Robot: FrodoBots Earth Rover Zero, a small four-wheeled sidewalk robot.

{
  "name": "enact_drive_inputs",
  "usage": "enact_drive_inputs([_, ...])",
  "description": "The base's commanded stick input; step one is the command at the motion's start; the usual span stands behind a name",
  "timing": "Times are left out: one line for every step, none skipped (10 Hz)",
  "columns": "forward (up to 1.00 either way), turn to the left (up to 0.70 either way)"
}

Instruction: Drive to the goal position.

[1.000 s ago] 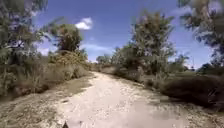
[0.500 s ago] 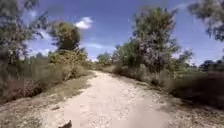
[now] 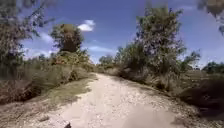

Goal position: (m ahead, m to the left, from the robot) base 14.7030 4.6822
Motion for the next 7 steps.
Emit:
enact_drive_inputs([0.7,0.0])
enact_drive_inputs([0.7,0.0])
enact_drive_inputs([0.7,0.0])
enact_drive_inputs([0.7,0.0])
enact_drive_inputs([0.7,0.0])
enact_drive_inputs([0.7,0.0])
enact_drive_inputs([0.7,0.0])
